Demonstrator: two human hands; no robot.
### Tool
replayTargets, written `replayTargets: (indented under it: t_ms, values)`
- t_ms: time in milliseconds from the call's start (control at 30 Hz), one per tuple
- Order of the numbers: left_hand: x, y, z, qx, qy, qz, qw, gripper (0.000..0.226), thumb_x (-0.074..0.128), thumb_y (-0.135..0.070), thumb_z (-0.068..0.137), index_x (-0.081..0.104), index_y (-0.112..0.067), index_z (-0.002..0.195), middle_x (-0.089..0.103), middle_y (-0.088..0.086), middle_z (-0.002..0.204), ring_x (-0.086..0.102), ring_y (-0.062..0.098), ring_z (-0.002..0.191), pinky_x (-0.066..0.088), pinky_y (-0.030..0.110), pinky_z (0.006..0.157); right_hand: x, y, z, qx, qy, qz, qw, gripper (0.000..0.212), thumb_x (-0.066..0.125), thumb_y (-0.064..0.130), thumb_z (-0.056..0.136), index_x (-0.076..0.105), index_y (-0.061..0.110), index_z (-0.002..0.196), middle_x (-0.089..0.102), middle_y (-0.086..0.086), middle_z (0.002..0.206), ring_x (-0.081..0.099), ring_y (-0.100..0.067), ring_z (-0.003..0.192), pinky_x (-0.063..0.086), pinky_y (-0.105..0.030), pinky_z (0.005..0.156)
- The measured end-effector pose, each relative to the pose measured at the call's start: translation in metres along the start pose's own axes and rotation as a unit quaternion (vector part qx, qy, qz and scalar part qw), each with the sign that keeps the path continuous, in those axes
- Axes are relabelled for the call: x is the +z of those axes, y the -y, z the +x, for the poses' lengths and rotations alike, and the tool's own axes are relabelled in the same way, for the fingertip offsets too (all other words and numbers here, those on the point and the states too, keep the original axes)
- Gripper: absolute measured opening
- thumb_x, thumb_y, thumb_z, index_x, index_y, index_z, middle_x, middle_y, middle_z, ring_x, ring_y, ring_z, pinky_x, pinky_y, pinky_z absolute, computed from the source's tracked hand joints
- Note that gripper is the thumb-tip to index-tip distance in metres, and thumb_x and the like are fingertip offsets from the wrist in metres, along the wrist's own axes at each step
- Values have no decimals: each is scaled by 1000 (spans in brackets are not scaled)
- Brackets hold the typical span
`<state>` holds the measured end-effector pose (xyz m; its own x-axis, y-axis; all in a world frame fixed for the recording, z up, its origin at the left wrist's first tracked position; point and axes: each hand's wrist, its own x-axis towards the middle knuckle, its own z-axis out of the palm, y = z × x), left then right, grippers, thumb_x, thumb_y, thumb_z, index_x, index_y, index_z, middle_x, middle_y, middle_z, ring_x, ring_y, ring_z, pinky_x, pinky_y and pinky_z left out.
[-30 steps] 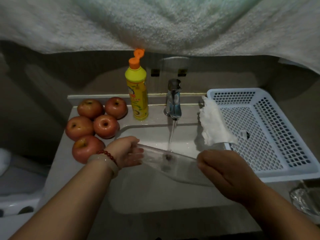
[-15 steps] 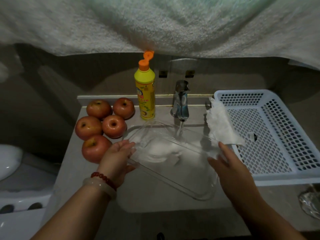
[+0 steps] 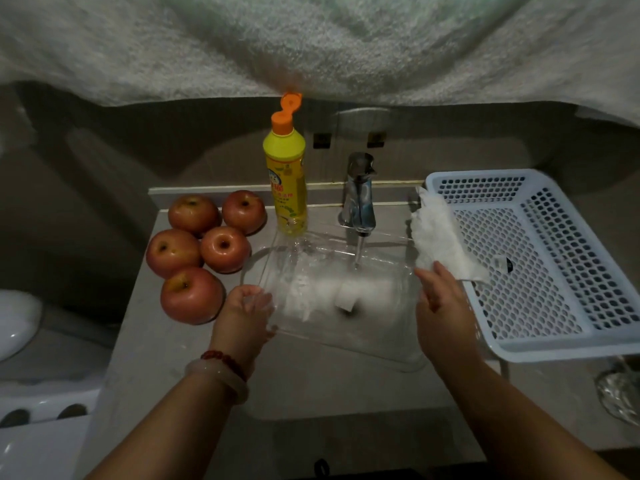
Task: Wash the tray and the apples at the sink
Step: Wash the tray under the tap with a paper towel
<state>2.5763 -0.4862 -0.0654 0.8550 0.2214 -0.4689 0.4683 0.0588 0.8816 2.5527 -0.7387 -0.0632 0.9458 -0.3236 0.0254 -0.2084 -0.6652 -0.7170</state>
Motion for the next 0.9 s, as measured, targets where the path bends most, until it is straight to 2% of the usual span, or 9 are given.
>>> replayTargets:
  t_ms: [133, 233, 367, 433, 500, 633, 733, 800, 900]
  values:
    - [-9, 3, -1, -49, 37, -87, 994, 20, 36, -2, 100, 47, -18, 93, 58, 5, 101, 57, 22, 91, 46, 42, 83, 5, 8, -4, -15, -14, -16, 1000, 46, 60, 0, 90, 55, 16, 133, 37, -8, 152, 36, -24, 139, 27, -27, 110]
    - [-13, 8, 4, -56, 8, -81, 995, 13, 46, -5, 98, 50, -18, 100, 61, 6, 101, 61, 22, 89, 51, 35, 67, -2, 34, 2, -96, -59, -39, 993, 48, 65, 3, 86, 56, 11, 132, 43, -8, 148, 36, -19, 139, 25, -27, 113]
    - [-12, 6, 1, -53, 10, -73, 996, 15, 45, -4, 98, 49, -17, 93, 62, 5, 96, 60, 18, 85, 49, 33, 65, -17, 93, 38, -165, 11, -81, 983, 61, 55, 20, 95, 30, 17, 151, 16, 2, 161, 8, -5, 146, 1, -11, 109]
    - [-10, 4, -4, -49, 29, -68, 996, 16, 41, -4, 100, 47, -15, 90, 59, 3, 88, 57, 16, 78, 47, 31, 62, -18, 117, 61, -214, 56, -131, 966, 68, 51, 24, 97, 15, 20, 154, 1, 5, 163, 0, -8, 148, 4, -19, 110]
    - [-11, 9, -4, -34, 11, -52, 998, 8, 45, -6, 99, 48, -14, 99, 58, 5, 89, 59, 21, 82, 47, 31, 63, -15, 128, 78, -236, 86, -169, 953, 68, 48, 22, 97, 12, 19, 155, 1, 3, 163, 1, -9, 148, 11, -23, 113]
    - [-13, 13, -4, -5, -24, 8, 1000, 21, 56, -7, 94, 48, -17, 111, 60, 4, 96, 61, 20, 82, 50, 34, 64, -4, 121, 83, -224, 117, -211, 944, 58, 43, 18, 98, 23, 15, 153, 17, -2, 161, 11, -12, 148, 17, -26, 116]
    - [-14, 12, -5, -4, -27, 1, 1000, 19, 55, -9, 95, 48, -18, 111, 60, 4, 96, 61, 18, 80, 51, 34, 65, -8, 115, 73, -227, 130, -199, 944, 60, 44, 22, 100, 19, 17, 154, 15, 0, 162, 10, -12, 148, 12, -22, 114]
    - [-17, 12, -4, 0, -34, 4, 999, 14, 55, -12, 96, 50, -21, 105, 61, 4, 96, 62, 19, 82, 53, 36, 68, -19, 113, 60, -175, 89, -136, 971, 58, 46, 26, 100, 24, 18, 153, 22, 1, 160, 19, -12, 146, 14, -20, 110]
    - [-21, 13, -2, -1, -41, -1, 999, 12, 53, -14, 97, 49, -24, 100, 61, 2, 97, 62, 19, 84, 53, 39, 73, -36, 90, 30, -51, 18, -116, 992, 44, 48, 26, 99, 46, 14, 141, 53, -8, 140, 48, -23, 128, 37, -29, 98]
